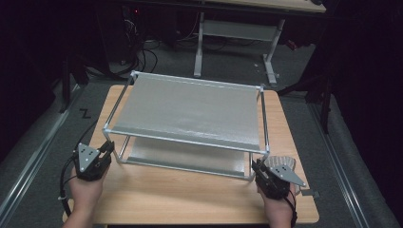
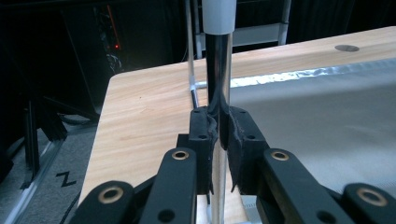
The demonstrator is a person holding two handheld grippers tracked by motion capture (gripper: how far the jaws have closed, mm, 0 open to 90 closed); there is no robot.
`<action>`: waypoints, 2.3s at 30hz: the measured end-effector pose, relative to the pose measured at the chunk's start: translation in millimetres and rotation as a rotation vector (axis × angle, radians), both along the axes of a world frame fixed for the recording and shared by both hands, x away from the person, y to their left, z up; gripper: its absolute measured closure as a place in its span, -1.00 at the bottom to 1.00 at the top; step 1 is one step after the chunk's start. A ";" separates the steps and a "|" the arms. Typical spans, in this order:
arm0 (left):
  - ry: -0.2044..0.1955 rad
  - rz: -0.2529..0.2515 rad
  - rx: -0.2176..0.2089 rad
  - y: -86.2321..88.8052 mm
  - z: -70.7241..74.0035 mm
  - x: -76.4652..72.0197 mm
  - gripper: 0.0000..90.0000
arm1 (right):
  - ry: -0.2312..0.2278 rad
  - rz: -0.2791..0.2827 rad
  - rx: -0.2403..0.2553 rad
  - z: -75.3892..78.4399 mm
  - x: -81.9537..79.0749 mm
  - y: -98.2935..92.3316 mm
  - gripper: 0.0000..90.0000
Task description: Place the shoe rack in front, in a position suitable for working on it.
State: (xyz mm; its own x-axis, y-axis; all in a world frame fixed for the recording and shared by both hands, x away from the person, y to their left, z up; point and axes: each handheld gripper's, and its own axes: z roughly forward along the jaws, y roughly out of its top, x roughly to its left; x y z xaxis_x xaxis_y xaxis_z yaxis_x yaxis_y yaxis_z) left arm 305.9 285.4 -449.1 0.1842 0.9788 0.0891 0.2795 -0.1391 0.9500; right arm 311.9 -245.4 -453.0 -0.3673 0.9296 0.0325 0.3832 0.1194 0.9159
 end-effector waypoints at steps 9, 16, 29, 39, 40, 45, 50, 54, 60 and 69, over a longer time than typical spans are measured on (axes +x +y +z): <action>0.001 0.038 0.013 2.6 0.5 -24.8 0.78 | 0.020 -0.005 0.009 3.3 35.8 10.5 0.76; -0.012 0.040 0.006 3.1 -0.7 -32.1 0.77 | -0.005 -0.020 0.014 1.0 31.4 11.3 0.48; -0.018 0.001 -0.004 -3.8 -2.6 -25.2 0.79 | 0.004 -0.066 -0.033 0.1 12.0 1.6 0.79; 0.001 0.024 0.024 -17.9 0.2 -1.2 0.77 | 0.013 -0.097 -0.008 0.0 39.8 -6.9 0.76; 0.006 0.027 0.024 -19.0 0.8 1.4 0.77 | 0.018 -0.102 -0.005 0.6 42.0 -7.2 0.76; 0.015 0.034 0.009 -23.1 2.7 -4.1 0.58 | 0.008 -0.120 0.009 2.2 41.6 -6.5 0.50; 0.047 0.047 -0.041 -28.3 -1.0 -31.9 0.42 | -0.008 -0.119 0.012 3.1 29.7 -3.5 0.25; 0.041 -0.041 -0.049 -45.9 -8.8 -49.1 0.36 | -0.011 -0.125 -0.003 2.3 19.8 -3.5 0.22; 0.083 -0.201 -0.066 -68.9 -19.6 -39.1 0.20 | -0.014 -0.130 0.003 2.4 3.0 -2.0 0.18; 0.145 -0.369 -0.019 -111.8 -34.5 -27.1 0.09 | -0.043 -0.010 -0.050 -1.5 -16.6 29.5 0.13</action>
